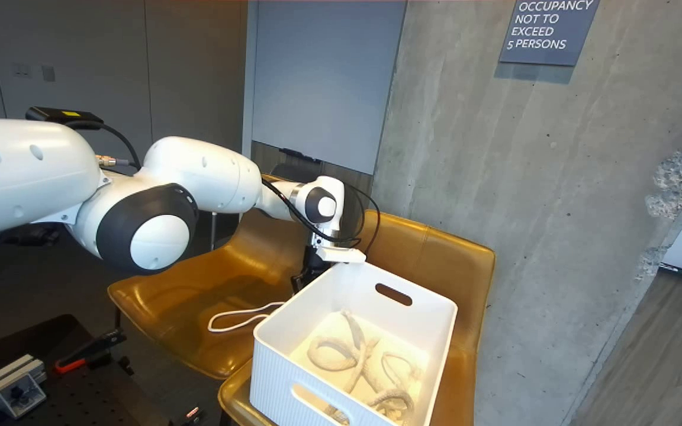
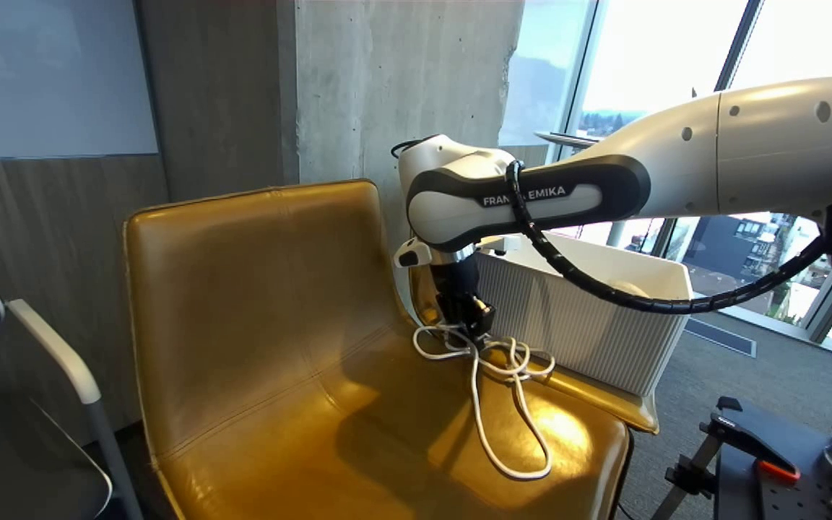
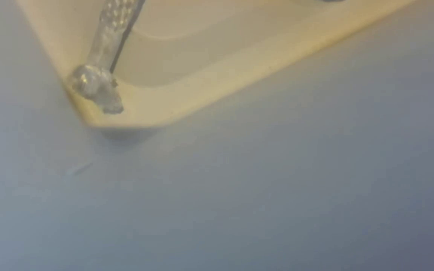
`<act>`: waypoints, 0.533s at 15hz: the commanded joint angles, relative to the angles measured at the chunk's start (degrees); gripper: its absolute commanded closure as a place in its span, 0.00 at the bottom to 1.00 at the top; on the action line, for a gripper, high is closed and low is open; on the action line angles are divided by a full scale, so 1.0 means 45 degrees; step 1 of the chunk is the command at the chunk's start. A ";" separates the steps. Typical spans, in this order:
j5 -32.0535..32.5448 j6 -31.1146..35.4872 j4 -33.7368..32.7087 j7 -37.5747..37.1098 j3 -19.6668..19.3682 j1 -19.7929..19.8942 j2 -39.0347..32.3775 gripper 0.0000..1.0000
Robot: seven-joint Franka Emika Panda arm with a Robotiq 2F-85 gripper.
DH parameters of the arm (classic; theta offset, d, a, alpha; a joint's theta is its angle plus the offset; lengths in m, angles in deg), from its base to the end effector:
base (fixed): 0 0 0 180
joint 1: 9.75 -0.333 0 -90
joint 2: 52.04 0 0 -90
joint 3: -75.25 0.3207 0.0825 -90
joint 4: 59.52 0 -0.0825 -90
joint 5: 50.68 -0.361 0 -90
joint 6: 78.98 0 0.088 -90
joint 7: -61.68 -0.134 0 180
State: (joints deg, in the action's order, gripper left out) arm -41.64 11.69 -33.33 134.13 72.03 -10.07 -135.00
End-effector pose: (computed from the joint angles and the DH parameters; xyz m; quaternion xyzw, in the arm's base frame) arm 0.7380 -0.0350 0.0982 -0.7867 -0.5868 0.1914 0.0101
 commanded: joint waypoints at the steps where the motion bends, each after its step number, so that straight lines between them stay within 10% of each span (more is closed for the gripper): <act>1: -0.0200 -0.0200 -0.0309 -0.0190 0.0245 0.0174 -0.0333 1.00; 8: -0.0356 0.0710 0.0024 0.0124 0.0599 -0.0031 0.0276 0.98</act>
State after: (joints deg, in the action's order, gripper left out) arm -41.82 13.10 -33.66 133.92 72.93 -10.16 -134.90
